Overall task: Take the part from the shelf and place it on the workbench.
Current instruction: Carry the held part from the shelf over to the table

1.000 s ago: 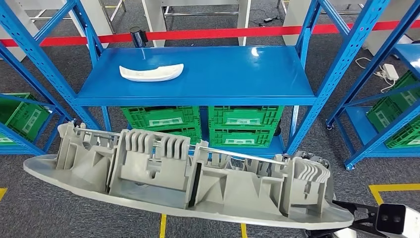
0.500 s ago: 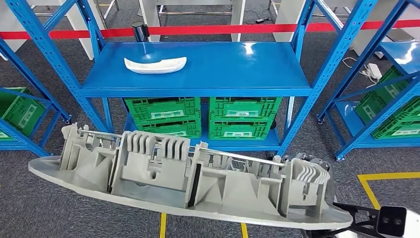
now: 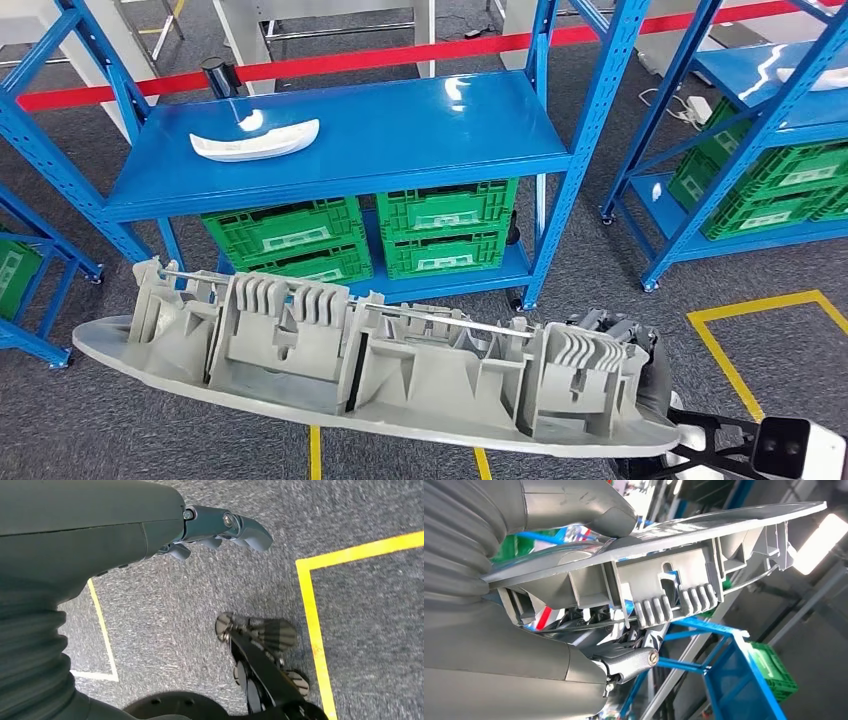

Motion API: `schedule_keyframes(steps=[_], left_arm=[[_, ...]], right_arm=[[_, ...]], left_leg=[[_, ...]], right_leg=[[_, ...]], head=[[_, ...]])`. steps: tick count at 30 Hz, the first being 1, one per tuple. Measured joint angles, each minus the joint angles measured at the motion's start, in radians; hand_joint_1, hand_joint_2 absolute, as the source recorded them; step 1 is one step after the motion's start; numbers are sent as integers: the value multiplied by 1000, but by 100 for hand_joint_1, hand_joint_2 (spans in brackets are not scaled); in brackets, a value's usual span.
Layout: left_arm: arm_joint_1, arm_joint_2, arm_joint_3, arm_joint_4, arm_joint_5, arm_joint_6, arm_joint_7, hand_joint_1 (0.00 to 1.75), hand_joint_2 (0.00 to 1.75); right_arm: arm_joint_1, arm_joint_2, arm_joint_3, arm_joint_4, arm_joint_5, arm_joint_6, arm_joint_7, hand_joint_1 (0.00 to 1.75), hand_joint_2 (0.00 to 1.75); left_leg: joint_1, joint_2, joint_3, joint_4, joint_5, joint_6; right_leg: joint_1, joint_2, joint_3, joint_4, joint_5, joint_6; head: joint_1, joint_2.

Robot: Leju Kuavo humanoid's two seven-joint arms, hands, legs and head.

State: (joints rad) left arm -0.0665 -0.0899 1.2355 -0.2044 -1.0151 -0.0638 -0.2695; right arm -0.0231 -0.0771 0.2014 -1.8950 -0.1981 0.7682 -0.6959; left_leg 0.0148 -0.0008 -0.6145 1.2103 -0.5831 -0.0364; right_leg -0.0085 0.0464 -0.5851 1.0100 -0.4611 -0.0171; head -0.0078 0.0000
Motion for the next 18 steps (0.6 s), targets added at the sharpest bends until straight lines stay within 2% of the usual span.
schedule_keyframes(steps=[2, 3, 4, 6, 7, 8, 10, 11, 12, 13, 14, 15, 16, 18], left_arm=[[-2, -4, 0, 1, -2, -1, 5, 0, 175], [-3, -7, 0, 2, -5, -1, 8, 0, 175], [-4, -9, 0, 3, -8, -2, 10, 0, 175], [-6, -14, 0, 4, -15, -2, 13, 0, 175], [-6, -16, 0, 4, -17, -2, 12, 0, 175], [-7, -18, 0, 4, -20, -1, 13, 0, 175], [-7, -20, 0, 4, -27, 3, 15, 0, 175], [-6, -20, 0, 4, -31, 6, 18, 0, 175], [-5, -20, 0, 4, -35, 8, 21, 0, 175], [-6, -20, 0, 4, -38, 10, 23, 0, 175], [-6, -21, 0, 4, -42, 10, 25, 0, 175], [-7, -22, 0, 4, -46, 10, 25, 0, 175], [-7, -24, 0, 5, -49, 10, 25, 0, 175], [-9, -26, -1, 6, -57, 10, 25, 0, 175]], right_arm=[[-5, -6, 1, -4, 4, -24, 0, 175, 175], [-10, -11, 3, -7, 2, -37, 0, 175, 175], [-14, -17, 4, -11, -3, -48, 0, 175, 175], [-19, -32, 5, -17, -16, -61, 0, 175, 175], [-22, -39, 6, -18, -21, -64, -1, 175, 175], [-26, -46, 6, -19, -23, -65, 0, 175, 175], [-36, -56, 9, -19, -22, -65, 0, 175, 175], [-40, -60, 12, -19, -19, -67, 0, 175, 175], [-40, -63, 14, -19, -15, -71, 0, 175, 175], [-40, -66, 17, -19, -10, -76, 0, 175, 175], [-39, -70, 19, -19, -4, -84, 0, 175, 175], [-38, -74, 22, -20, 1, -93, 0, 175, 175], [-36, -79, 25, -23, 5, -101, 0, 175, 175], [-33, -89, 31, -31, 13, -116, 0, 175, 175]], left_leg=[[8, -41, 62, -131, 50, 1], [10, -57, 78, -169, 59, 4], [9, -66, 82, -183, 58, 10], [6, -48, 80, -185, 64, 26], [5, -38, 80, -187, 68, 35], [6, -27, 80, -190, 72, 42], [5, -4, 76, -193, 76, 50], [4, 8, 74, -192, 77, 51], [3, 20, 72, -192, 77, 52], [3, 32, 71, -192, 77, 52], [3, 43, 71, -191, 76, 51], [3, 53, 71, -190, 76, 50], [2, 62, 72, -189, 74, 48], [-2, 77, 73, -185, 70, 39]], right_leg=[[0, 19, -7, 9, 1, 11], [0, 27, -12, 12, 3, 18], [0, 36, -18, 14, 6, 26], [-4, 49, -25, 12, 13, 40], [-5, 40, -30, 19, 10, 45], [-5, 23, -43, 42, -5, 50], [-3, -21, -93, 147, -65, 56], [-4, -31, -125, 216, -98, 59], [-4, -35, -149, 269, -117, 61], [-5, -37, -156, 292, -120, 62], [-5, -40, -144, 275, -105, 61], [-5, -47, -112, 222, -77, 59], [-4, -66, -70, 149, -48, 56], [3, -97, -11, 40, -18, 43]], head=[[-1, 0], [-2, 0], [-2, 0], [-2, 0], [0, 0], [3, 0], [9, 0], [11, 0], [12, 0], [12, 0], [13, 0], [14, 0], [15, 0], [15, 0]])
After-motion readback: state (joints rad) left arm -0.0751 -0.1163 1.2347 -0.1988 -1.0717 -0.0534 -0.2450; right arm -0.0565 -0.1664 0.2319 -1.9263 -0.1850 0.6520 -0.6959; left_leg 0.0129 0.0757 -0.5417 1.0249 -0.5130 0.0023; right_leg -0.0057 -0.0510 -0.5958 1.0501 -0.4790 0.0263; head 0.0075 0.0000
